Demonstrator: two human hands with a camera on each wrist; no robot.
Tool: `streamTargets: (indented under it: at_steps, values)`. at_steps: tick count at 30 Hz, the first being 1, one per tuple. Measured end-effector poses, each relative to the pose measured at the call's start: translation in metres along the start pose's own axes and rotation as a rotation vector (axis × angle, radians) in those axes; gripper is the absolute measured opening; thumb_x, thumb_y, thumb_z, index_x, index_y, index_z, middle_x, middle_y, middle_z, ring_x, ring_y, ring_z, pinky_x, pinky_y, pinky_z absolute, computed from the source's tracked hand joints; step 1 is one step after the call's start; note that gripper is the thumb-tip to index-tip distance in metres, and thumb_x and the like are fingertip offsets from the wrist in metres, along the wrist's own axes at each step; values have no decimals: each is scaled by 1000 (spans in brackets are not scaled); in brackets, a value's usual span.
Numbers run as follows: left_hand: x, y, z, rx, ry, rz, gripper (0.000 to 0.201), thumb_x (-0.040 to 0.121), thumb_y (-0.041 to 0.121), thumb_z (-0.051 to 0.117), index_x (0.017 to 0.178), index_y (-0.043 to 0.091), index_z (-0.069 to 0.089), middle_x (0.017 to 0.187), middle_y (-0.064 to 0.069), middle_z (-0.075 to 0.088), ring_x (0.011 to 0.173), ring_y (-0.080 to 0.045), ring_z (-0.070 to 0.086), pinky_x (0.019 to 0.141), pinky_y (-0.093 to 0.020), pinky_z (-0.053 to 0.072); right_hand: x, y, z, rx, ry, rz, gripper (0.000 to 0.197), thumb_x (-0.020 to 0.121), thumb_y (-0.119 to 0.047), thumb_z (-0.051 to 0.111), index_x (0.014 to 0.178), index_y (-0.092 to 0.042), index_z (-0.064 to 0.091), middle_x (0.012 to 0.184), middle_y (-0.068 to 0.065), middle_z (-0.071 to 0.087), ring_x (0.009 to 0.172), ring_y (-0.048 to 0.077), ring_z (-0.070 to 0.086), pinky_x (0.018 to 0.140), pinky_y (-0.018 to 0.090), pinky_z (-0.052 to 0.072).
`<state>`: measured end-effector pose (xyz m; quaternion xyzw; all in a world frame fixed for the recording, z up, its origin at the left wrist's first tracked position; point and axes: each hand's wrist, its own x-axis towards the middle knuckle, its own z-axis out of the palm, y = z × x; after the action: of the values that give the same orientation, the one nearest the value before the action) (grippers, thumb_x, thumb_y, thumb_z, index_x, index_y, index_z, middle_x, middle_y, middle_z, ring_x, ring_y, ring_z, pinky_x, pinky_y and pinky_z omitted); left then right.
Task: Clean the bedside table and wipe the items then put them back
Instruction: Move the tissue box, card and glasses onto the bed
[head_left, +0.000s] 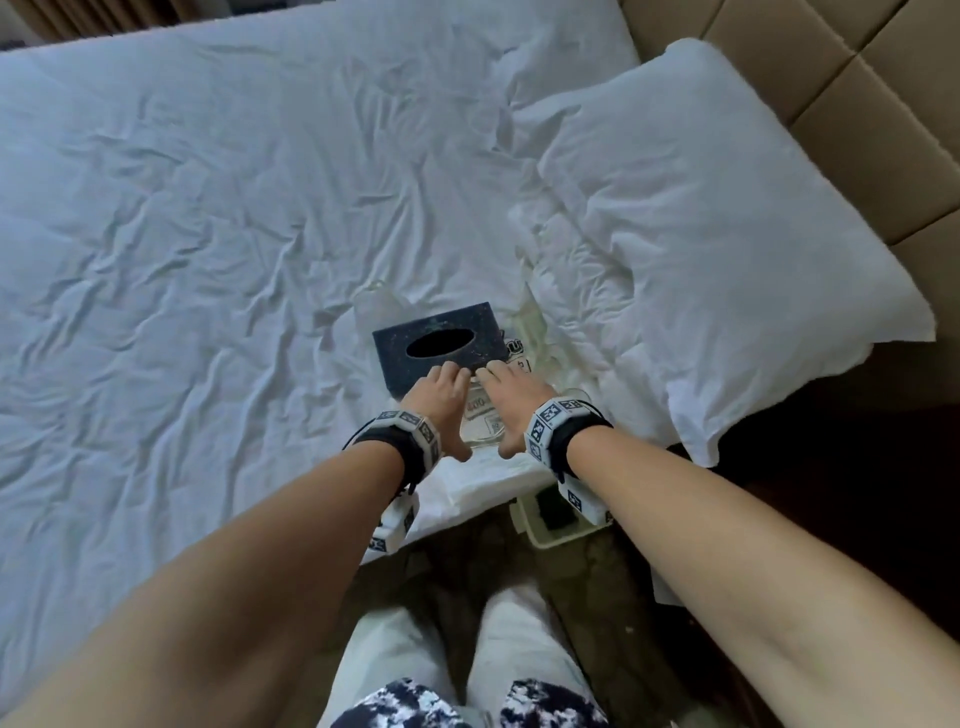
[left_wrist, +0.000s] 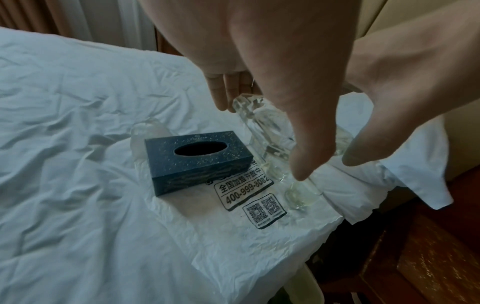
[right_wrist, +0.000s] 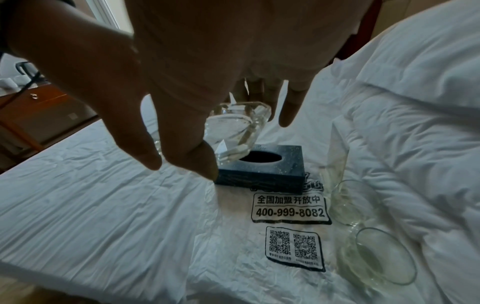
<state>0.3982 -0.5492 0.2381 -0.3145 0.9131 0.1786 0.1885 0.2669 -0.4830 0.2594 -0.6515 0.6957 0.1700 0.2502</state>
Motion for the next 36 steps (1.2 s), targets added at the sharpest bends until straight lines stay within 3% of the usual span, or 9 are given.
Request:
streamTargets:
  at_steps: [8,22,28,36]
  values:
    - [48,-18,43,-50,-50,-127,111,55,51,87,141,8,32,136,-8,39,122,-26,41,109,-37,38,70,26,36,-13,-69,-116,120,56,-40,90,149,-9,20,146,8,29,136,28,33,110,42,37]
    - [128,-33,136,-96,-180,-236,105,53,46,88,136,9,35,133,-8,39,120,-27,41,103,-36,41,164,57,127,-14,-148,-173,113,55,-37,91,144,-12,25,138,5,35,127,25,40,101,37,42]
    - [143,-39,166,-59,-216,-252,97,53,48,86,129,9,39,127,-7,41,115,-28,41,97,-37,39,185,56,156,-35,-177,-175,105,56,-36,90,139,-11,31,134,7,37,122,27,42,98,38,44]
    - [148,-40,189,-8,-222,-242,101,63,48,84,140,6,33,137,-13,38,123,-32,39,102,-41,39,189,54,175,-47,-162,-138,100,66,-27,87,145,-12,28,142,8,35,127,29,39,101,41,39]
